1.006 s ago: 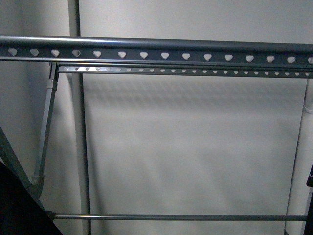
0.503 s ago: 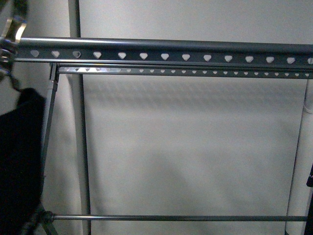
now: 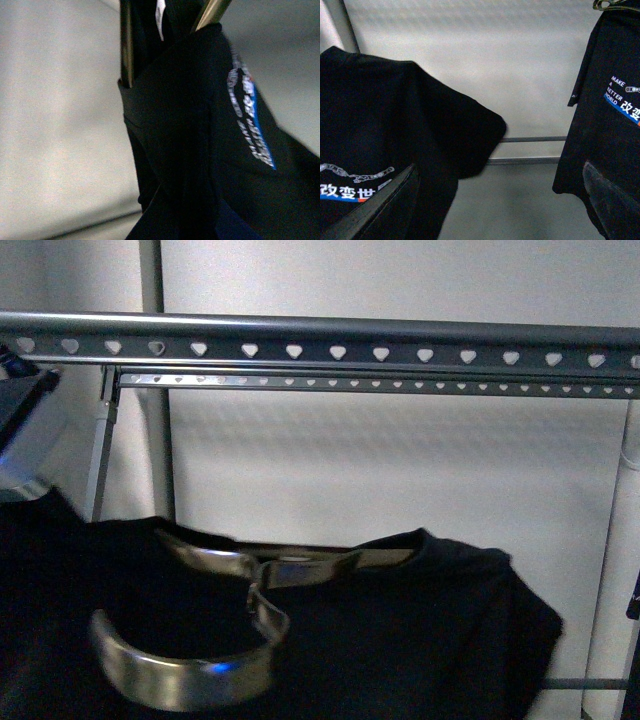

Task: Hang clothes on hanger

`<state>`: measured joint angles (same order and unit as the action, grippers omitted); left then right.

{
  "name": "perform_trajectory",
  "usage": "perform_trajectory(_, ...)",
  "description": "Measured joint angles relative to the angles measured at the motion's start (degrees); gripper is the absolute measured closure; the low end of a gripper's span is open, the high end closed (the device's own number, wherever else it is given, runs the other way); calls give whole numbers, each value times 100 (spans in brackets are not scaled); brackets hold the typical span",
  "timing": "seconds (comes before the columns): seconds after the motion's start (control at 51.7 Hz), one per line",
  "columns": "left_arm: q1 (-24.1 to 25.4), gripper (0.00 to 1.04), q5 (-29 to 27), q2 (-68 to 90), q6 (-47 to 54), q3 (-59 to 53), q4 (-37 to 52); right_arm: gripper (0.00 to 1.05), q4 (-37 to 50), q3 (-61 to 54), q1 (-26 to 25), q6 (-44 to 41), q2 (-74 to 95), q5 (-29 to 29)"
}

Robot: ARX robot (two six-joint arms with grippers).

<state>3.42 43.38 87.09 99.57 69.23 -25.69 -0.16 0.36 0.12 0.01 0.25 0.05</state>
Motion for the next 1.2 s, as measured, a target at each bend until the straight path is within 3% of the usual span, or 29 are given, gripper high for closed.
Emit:
perform_trajectory(0.155,-472,101,247,77,190,77,1681,7,0,0,0,-2,0,0)
perform_trajectory(0.6,-470,101,308,77,214,77,1755,7,-2,0,0,0,2,-11)
perform_trajectory(0.638,-470,101,308,77,216,77,1755,7,-39,39,-151,267,120,-544)
perform_trajectory(0.658,-470,101,308,77,216,77,1755,7,-35,105,-380,474,306,-1200)
perform_trajectory(0.735,-470,101,282,77,216,77,1755,7,133,481,-1132,1150,1244,-2946)
perform_trajectory(0.774,-476,101,293,77,219,77,1755,7,295,752,-1405,1228,1764,-3585)
perform_trajectory(0.832,-485,101,297,77,221,77,1755,7,621,1104,-1541,1029,2400,-4026)
perform_trajectory(0.89,-479,101,291,77,227,77,1755,7,1099,1523,-1447,431,3104,-4085)
perform_trajectory(0.986,-450,101,262,77,232,74,1755,7,1628,2118,-1220,-1508,4052,-4446)
perform_trajectory(1.064,-437,101,258,77,236,74,1755,7,929,2640,-1154,-3679,4767,-4942)
perform_trajectory(1.103,-439,101,258,77,236,74,1755,7,535,2857,-1095,-4489,5073,-4896)
perform_trajectory(1.141,-439,101,256,77,238,74,1755,7,260,3128,-997,-5873,5477,-4723)
perform_trajectory(1.199,-448,101,262,77,240,74,1755,7,219,3381,-881,-6946,5849,-4553)
